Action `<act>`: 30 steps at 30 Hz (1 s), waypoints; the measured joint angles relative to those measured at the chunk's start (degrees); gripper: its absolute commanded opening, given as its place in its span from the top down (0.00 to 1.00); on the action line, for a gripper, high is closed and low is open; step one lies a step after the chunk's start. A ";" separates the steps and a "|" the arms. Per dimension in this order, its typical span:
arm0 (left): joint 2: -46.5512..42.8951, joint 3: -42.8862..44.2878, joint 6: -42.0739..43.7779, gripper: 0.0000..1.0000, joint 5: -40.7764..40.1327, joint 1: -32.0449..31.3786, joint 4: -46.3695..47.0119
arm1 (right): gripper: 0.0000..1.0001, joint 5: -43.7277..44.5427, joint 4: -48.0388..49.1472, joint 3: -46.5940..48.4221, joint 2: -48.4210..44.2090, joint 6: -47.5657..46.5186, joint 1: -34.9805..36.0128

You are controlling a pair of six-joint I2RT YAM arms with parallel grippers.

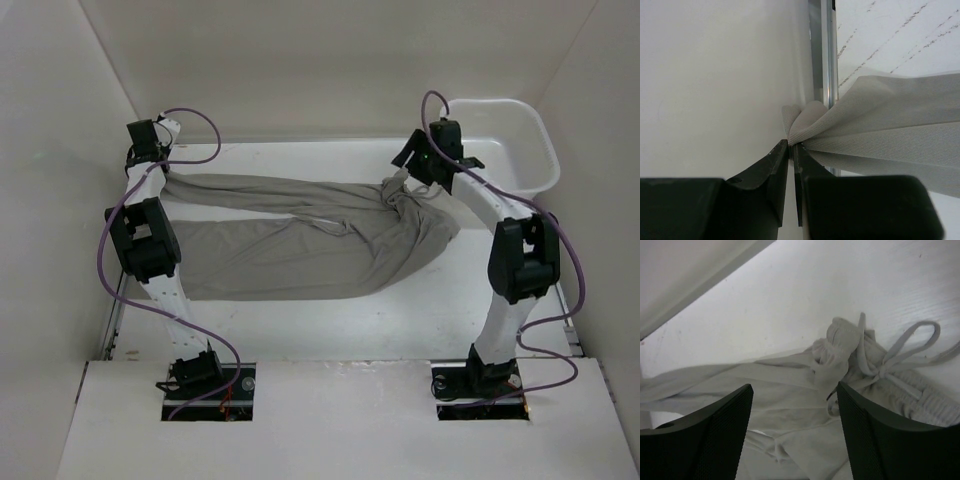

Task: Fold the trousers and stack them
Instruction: Fold the trousers

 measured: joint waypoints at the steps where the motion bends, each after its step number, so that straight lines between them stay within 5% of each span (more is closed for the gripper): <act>1: 0.00 0.00 0.00 0.91 -0.02 0.00 0.02 | 0.34 1.73 -0.26 -1.64 -1.36 0.00 1.07; 9: -0.02 -0.26 0.00 0.90 -0.02 -0.33 0.02 | 0.28 26.05 -12.90 -19.52 -17.66 12.26 7.65; 21: -0.02 -0.37 0.11 0.90 -0.04 -0.68 0.04 | 0.23 32.24 -20.74 -21.11 -7.17 16.98 1.01; 24: -0.02 -0.48 0.11 0.90 -0.04 -0.66 0.02 | 0.40 31.28 -21.88 -21.07 -5.57 17.16 1.01; 28: -0.02 -0.59 0.11 0.90 -0.02 -0.66 0.04 | 0.91 29.79 -22.56 -21.11 -5.40 17.59 0.83; 30: -0.02 -0.59 0.11 0.90 -0.02 -0.66 0.02 | 0.98 28.81 -22.18 -21.77 -5.49 18.01 0.50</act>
